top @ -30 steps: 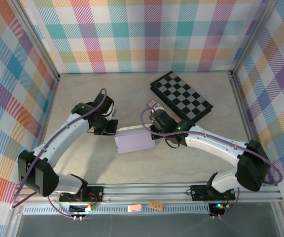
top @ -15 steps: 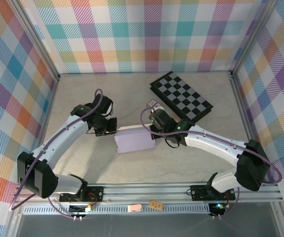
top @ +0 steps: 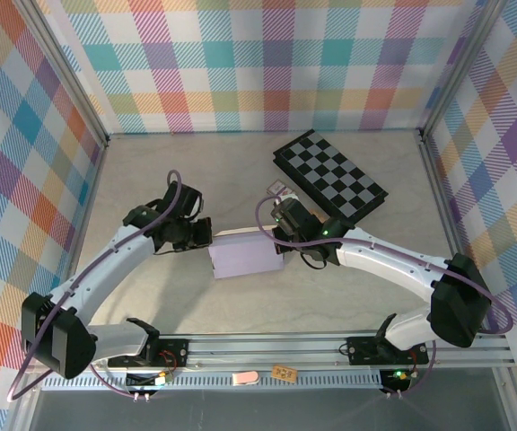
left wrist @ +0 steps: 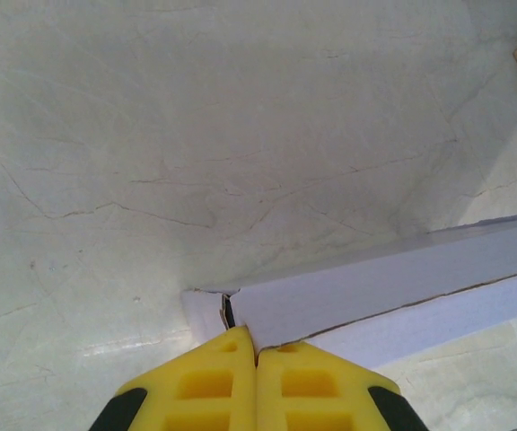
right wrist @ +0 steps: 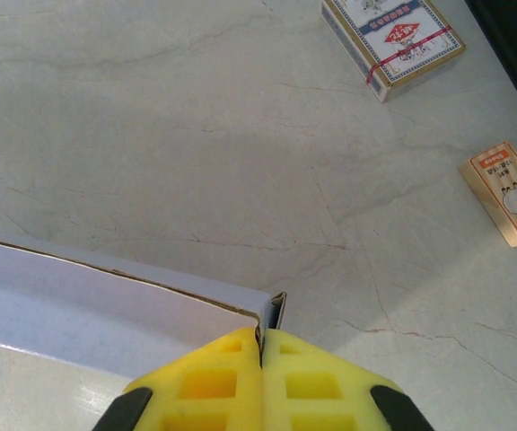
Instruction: Fold the paper box
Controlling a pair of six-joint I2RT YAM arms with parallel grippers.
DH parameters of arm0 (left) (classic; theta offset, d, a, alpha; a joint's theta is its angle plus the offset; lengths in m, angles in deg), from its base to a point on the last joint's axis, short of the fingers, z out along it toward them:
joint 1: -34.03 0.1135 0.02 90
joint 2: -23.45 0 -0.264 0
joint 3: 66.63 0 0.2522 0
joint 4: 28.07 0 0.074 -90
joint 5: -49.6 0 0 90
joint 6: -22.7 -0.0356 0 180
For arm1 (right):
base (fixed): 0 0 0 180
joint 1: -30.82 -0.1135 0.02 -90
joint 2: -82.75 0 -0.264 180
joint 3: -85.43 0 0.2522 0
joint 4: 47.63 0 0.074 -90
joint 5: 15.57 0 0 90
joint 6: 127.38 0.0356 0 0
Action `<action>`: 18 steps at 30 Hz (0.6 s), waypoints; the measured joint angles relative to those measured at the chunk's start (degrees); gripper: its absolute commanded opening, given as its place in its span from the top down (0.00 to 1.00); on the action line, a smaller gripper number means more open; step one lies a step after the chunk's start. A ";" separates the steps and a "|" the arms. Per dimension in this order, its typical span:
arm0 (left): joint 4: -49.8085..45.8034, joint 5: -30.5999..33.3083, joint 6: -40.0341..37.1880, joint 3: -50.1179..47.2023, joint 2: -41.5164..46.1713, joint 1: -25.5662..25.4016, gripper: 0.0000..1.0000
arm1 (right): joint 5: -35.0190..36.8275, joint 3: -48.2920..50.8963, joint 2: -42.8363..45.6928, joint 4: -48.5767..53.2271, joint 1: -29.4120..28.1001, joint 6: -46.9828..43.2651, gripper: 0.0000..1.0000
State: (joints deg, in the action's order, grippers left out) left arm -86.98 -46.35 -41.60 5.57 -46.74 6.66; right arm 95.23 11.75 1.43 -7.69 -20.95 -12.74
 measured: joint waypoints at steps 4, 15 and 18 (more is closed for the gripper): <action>1.77 2.49 -0.72 -2.16 1.77 -1.86 1.00 | 0.46 0.92 0.07 -1.44 0.00 -0.26 1.00; 7.98 11.08 -1.03 -8.76 7.32 -7.61 1.00 | 0.83 2.56 0.59 -4.11 0.00 -1.55 1.00; 9.42 13.40 -0.92 -10.27 8.59 -9.35 1.00 | 0.48 2.62 0.83 -3.87 0.00 -1.53 1.00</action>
State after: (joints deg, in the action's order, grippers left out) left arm -77.56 -32.96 -42.52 -4.70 -38.15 -2.70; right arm 95.71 14.37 2.26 -11.56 -20.95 -14.27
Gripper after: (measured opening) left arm 0.046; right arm 0.055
